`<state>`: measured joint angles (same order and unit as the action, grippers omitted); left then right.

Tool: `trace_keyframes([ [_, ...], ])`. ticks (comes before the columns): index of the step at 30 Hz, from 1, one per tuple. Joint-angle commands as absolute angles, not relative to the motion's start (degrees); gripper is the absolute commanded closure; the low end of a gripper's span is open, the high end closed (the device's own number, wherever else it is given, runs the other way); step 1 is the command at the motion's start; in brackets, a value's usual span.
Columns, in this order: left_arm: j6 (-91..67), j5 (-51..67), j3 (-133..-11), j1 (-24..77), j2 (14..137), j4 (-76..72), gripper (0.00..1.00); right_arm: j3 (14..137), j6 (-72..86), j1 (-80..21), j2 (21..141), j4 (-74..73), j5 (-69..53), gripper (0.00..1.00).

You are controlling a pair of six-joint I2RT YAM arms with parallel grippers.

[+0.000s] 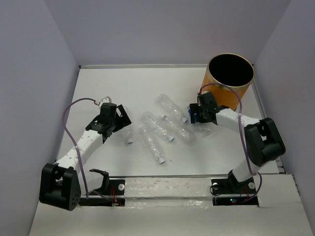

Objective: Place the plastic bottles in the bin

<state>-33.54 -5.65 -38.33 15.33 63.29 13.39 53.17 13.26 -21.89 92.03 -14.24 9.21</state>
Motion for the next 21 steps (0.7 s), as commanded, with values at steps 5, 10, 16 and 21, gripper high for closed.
trace_keyframes([
  [5,-34.8,-8.88,-45.08,15.82,73.03,10.46,0.01,54.06,12.22,-24.96,88.34,-11.51,13.27,0.59],
  [10,-35.59,-9.93,-47.11,15.91,78.48,9.23,0.01,51.68,12.92,-26.01,80.0,-13.09,14.85,0.71],
  [16,-37.18,-9.5,-48.87,15.91,84.9,8.27,0.09,52.38,13.44,-26.63,66.99,-18.27,13.02,0.73],
  [21,-37.88,-9.75,-46.85,15.91,87.01,5.19,0.26,57.56,14.5,-26.63,56.62,-17.76,5.8,0.74],
])
